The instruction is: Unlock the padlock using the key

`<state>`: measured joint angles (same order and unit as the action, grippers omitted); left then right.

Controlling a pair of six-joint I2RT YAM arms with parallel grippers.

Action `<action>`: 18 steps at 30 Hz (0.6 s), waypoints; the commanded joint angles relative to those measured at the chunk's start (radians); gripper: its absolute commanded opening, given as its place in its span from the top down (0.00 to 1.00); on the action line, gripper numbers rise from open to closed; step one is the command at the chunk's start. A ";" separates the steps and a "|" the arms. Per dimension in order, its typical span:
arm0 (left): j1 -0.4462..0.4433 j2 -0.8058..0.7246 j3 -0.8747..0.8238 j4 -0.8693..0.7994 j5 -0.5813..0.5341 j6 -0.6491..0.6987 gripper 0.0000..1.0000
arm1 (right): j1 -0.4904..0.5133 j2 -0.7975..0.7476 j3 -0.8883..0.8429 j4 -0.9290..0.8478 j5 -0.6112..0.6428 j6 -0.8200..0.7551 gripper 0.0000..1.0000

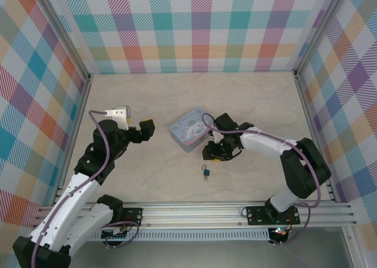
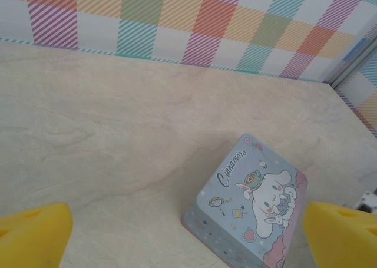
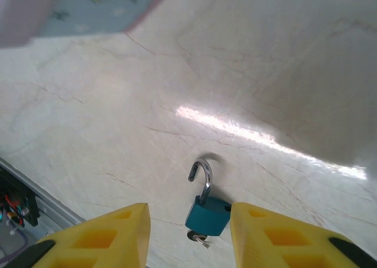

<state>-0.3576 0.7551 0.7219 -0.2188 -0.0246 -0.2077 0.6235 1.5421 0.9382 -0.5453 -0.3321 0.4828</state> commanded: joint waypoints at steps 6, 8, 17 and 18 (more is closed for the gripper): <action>-0.001 -0.024 0.062 -0.007 -0.073 0.025 0.00 | 0.002 -0.260 -0.028 -0.009 0.206 -0.082 0.51; -0.001 -0.032 0.070 -0.009 -0.087 0.031 0.00 | -0.004 -0.321 -0.040 0.000 0.255 -0.110 0.47; -0.001 -0.052 0.098 -0.026 -0.103 0.051 0.00 | -0.041 -0.578 -0.149 0.124 0.420 -0.236 0.21; -0.001 -0.054 0.101 -0.026 -0.102 0.051 0.00 | -0.047 -0.601 -0.164 0.134 0.434 -0.246 0.19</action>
<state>-0.3576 0.7200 0.7864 -0.2359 -0.1108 -0.1810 0.5903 0.9897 0.8135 -0.4725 0.0246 0.3031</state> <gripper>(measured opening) 0.997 0.797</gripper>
